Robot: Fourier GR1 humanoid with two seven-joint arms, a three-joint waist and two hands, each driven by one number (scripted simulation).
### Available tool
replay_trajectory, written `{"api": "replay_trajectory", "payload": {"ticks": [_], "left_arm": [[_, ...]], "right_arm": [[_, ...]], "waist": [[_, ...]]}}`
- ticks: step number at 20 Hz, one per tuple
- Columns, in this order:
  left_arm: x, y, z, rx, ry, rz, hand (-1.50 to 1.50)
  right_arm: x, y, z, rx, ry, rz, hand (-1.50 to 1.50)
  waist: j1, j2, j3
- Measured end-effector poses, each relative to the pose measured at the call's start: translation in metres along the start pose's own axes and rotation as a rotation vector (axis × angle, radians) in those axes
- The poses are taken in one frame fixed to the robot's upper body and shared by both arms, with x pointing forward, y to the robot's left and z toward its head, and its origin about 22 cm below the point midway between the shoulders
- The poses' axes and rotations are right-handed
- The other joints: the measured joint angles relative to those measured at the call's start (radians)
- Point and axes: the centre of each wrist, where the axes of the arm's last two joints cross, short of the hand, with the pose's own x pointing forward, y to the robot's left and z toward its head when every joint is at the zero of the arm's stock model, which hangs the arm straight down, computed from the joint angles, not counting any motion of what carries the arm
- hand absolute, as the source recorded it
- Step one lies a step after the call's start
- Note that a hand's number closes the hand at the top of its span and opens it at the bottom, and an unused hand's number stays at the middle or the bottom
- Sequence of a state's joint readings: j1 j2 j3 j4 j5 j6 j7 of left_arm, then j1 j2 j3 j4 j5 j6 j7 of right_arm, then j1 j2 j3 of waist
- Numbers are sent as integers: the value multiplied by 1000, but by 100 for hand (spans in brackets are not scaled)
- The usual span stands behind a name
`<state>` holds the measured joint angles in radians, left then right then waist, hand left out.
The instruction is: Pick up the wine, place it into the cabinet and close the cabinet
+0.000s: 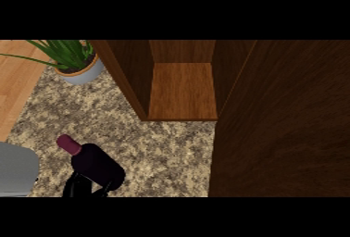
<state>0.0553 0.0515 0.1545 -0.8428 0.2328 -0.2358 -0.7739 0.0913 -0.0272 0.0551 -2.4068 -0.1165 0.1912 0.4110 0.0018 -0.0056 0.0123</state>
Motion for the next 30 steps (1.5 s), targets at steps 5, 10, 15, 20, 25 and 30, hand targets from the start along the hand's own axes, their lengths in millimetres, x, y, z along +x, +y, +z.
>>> {"api": "replay_trajectory", "payload": {"ticks": [5,10,15,20,25,30], "left_arm": [[-2,1,0,-23,-5,10,150],[-5,0,0,-44,-10,2,150],[-7,1,1,-65,-18,6,150],[-4,5,0,-136,5,28,150],[-1,8,0,-173,3,47,150],[9,6,-8,-208,-6,81,150]], "right_arm": [[-5,-4,1,-3,-2,-7,-150],[-9,-3,3,1,8,-1,-150],[-5,-7,-2,-4,4,-2,-150],[-4,-10,-2,-2,9,1,-150],[-8,-10,-2,-4,7,0,-150],[-11,-11,-3,-10,5,1,-150]], "waist": [[0,-2,4],[0,-4,9],[0,-5,13],[-2,-4,8],[-2,-2,3],[-1,2,-8]]}}
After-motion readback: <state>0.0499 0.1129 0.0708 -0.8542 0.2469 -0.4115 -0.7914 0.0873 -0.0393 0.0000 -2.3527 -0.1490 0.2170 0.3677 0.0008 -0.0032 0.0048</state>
